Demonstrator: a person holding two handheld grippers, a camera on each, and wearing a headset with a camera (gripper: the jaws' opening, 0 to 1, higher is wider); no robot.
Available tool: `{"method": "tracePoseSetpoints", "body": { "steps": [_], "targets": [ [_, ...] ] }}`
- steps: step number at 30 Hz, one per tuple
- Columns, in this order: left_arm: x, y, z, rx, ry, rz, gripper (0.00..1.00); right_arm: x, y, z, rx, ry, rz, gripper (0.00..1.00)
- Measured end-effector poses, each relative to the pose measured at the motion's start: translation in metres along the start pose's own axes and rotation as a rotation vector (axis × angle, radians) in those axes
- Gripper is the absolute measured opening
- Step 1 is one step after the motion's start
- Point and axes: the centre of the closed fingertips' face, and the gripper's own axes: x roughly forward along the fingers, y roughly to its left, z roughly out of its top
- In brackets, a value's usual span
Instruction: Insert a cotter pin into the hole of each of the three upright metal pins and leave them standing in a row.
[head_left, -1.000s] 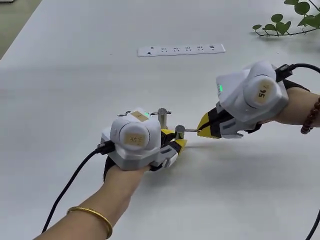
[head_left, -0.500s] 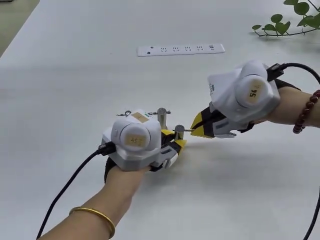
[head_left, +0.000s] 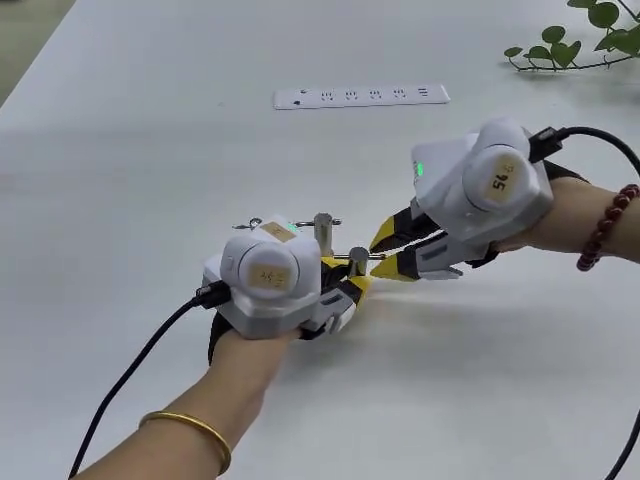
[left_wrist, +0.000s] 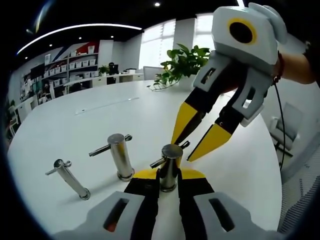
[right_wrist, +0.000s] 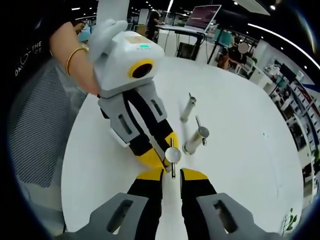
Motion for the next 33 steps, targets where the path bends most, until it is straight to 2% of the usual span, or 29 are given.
{"method": "tracePoseSetpoints", "body": {
  "steps": [5,11,33],
  "targets": [
    [0.000,0.000,0.000,-0.010,0.000,0.000,0.11,-0.007,-0.002,-0.005,0.020,-0.008,-0.012,0.05],
    [0.000,0.001,-0.001,-0.021,0.003,0.001,0.11,-0.009,0.001,-0.002,0.014,-0.010,-0.015,0.00],
    [0.001,0.001,-0.001,-0.047,-0.002,0.008,0.11,-0.003,0.002,0.007,-0.036,-0.006,0.001,0.00]
  ]
}}
